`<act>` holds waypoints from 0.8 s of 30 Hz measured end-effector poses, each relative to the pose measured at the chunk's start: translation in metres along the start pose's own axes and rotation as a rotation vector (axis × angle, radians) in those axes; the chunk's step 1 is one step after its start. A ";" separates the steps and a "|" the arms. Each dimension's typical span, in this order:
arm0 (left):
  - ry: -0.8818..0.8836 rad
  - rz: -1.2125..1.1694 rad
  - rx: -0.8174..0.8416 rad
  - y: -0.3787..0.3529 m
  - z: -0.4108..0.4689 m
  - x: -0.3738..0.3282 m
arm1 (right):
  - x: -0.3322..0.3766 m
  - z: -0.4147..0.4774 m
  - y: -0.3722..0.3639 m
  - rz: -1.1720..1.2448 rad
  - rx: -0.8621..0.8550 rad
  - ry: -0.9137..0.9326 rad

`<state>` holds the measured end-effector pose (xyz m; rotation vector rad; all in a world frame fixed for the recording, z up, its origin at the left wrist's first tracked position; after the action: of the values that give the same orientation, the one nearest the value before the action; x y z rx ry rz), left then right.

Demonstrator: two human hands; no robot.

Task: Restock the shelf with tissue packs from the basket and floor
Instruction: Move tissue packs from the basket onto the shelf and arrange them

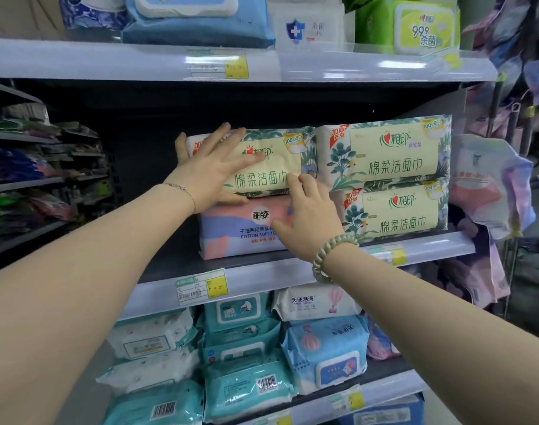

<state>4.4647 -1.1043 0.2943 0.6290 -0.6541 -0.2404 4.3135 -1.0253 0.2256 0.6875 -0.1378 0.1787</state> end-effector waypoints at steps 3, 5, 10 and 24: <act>-0.005 -0.072 0.013 -0.004 0.005 0.004 | 0.000 0.003 -0.003 0.003 0.004 -0.005; -0.011 -0.089 0.037 -0.005 0.008 0.004 | -0.001 0.003 -0.004 0.002 0.006 -0.005; -0.014 -0.163 0.050 0.001 0.002 0.002 | 0.000 -0.007 -0.004 -0.005 0.003 0.030; 0.824 -1.167 -0.466 -0.019 -0.024 -0.010 | -0.017 -0.030 -0.003 0.013 -0.085 -0.099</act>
<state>4.4713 -1.1044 0.2627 0.5270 0.6257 -1.1069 4.2996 -1.0100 0.1980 0.6107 -0.2438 0.1508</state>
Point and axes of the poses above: each hand's wrist, its own z-axis towards the middle knuckle, its own y-axis out of the back of the hand, x = y × z, the point moved 4 cm from there along z, towards the middle knuckle, and after that the axes turned 3 degrees about z, right-handed, at the moved point
